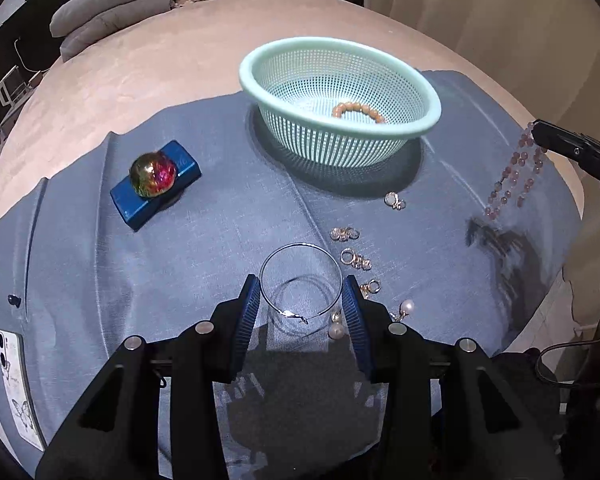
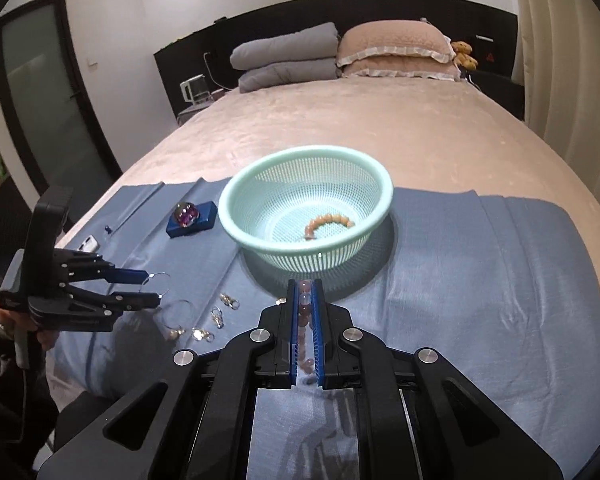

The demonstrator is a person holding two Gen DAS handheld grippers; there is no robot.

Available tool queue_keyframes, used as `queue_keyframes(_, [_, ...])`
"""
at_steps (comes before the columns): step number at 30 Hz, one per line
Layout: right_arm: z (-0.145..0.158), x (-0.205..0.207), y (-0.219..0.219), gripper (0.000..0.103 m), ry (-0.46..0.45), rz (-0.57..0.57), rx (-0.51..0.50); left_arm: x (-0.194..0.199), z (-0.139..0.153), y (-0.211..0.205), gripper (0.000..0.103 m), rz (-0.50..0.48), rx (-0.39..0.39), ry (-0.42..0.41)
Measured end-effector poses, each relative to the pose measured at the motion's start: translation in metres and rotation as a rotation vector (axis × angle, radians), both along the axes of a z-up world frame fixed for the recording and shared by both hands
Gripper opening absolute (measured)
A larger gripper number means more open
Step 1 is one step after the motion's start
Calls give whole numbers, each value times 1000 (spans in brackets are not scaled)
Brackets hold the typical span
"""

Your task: Organize jewelry

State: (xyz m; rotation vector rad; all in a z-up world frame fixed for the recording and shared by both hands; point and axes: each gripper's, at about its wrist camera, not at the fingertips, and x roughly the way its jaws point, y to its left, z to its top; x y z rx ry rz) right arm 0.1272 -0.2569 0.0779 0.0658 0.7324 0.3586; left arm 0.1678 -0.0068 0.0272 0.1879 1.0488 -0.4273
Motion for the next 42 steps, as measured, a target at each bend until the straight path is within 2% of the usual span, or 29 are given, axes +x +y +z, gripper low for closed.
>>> queue_keyframes(9, [55,19,8,6,-106,55,-34,36,41,-18,44,-9,-14,-78])
queue_keyframes(17, [72,58,22,6,-149,98,-54,72,59,-36,44,-46,-38,-103])
queue_keyframes(23, [47,93,29,6,-102,122,-71,102,40,-58,44,-88,-32,-80])
queue_keyframes(30, [-4,124,28,6,-5,115,-59,125,8,-71,44,-121,-14,-37])
queue_keyframes(36, [-29,140,23,8,44,84,-49,130,3,-75,45,-137,-5,-41])
queue_keyframes(37, [-31,141,21,10,51,68,-54,128,4,-75,47,-135,4,-53])
queue_keyframes(38, [-31,141,18,22,54,56,-59,125,6,-73,58,-129,9,-67])
queue_keyframes(39, [-30,140,14,48,46,34,-65,123,11,-71,66,-120,13,-87])
queue_keyframes(40, [-27,137,10,62,25,-4,-73,123,16,-68,80,-106,23,-114])
queue_keyframes(41, [-22,133,6,77,-3,-36,-77,119,21,-65,81,-98,26,-134])
queue_keyframes(42, [-18,129,0,84,-27,-60,-70,116,25,-61,81,-96,25,-137])
